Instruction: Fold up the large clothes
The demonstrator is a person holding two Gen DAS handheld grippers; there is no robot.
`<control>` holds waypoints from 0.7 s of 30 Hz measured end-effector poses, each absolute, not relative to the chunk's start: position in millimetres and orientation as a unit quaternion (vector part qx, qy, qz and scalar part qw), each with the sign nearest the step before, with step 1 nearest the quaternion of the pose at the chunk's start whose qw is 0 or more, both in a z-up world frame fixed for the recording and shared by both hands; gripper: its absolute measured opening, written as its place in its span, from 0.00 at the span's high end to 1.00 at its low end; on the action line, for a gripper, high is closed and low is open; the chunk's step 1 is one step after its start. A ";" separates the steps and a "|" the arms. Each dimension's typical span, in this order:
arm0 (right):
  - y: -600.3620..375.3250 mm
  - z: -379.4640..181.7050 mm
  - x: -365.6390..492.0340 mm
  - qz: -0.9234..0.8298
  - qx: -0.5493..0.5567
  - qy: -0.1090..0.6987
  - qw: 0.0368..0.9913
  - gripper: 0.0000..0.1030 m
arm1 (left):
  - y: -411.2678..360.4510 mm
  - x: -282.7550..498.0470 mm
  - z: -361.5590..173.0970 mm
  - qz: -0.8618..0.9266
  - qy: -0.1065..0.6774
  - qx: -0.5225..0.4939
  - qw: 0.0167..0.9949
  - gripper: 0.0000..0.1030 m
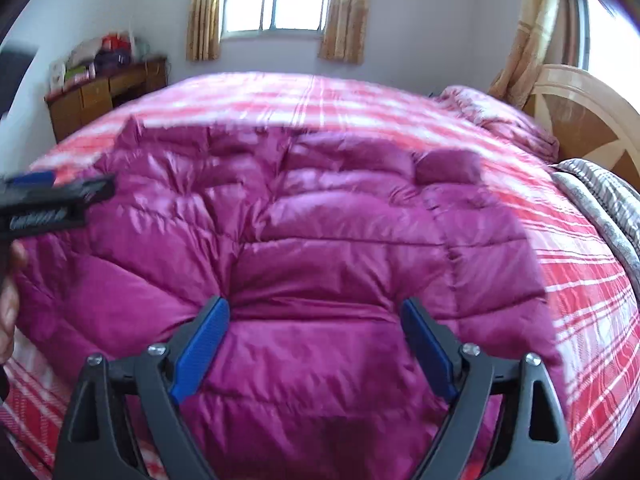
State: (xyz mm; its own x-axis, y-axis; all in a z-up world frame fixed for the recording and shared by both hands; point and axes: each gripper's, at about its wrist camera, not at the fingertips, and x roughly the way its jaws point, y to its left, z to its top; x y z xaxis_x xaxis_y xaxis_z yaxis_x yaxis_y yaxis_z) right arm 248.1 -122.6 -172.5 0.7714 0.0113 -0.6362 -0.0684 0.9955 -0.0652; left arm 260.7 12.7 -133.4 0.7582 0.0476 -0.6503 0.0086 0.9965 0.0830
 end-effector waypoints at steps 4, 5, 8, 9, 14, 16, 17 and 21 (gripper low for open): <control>-113.3 -192.0 231.0 0.036 -0.060 0.360 0.930 0.12 | 56.6 223.8 -150.5 0.039 0.374 0.004 0.927 0.01; -109.2 -197.3 229.1 0.027 -0.079 0.350 0.933 0.11 | 62.3 218.3 -157.3 0.039 0.384 -0.009 0.923 0.01; -105.2 -205.2 233.8 0.016 -0.081 0.349 0.934 0.09 | 68.1 210.7 -174.8 0.020 0.401 -0.054 0.914 0.01; -105.5 -205.9 236.7 0.015 -0.079 0.353 0.932 0.07 | 65.7 211.0 -177.5 0.012 0.404 -0.060 0.913 0.01; -114.3 -207.7 241.1 0.026 -0.069 0.363 0.929 0.02 | 49.3 212.7 -178.1 -0.057 0.402 -0.097 0.909 0.52; -115.7 -209.6 239.4 0.026 -0.068 0.361 0.930 0.02 | 41.2 213.5 -176.2 -0.069 0.402 -0.087 0.909 0.64; -115.6 -209.8 239.5 0.027 -0.067 0.361 0.930 0.02 | 39.3 213.2 -174.5 -0.073 0.400 -0.082 0.910 0.75; -117.2 -208.6 239.1 0.035 -0.059 0.363 0.929 0.01 | 33.4 209.4 -150.7 -0.092 0.381 -0.073 0.917 0.91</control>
State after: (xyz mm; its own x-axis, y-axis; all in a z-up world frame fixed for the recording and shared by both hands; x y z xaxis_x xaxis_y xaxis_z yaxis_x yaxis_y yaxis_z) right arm 239.1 -117.2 -208.6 0.7341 0.0228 -0.6787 -0.1083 0.9906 -0.0838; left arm 209.4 33.4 -150.7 0.6932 -0.2243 -0.6850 0.1134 0.9724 -0.2038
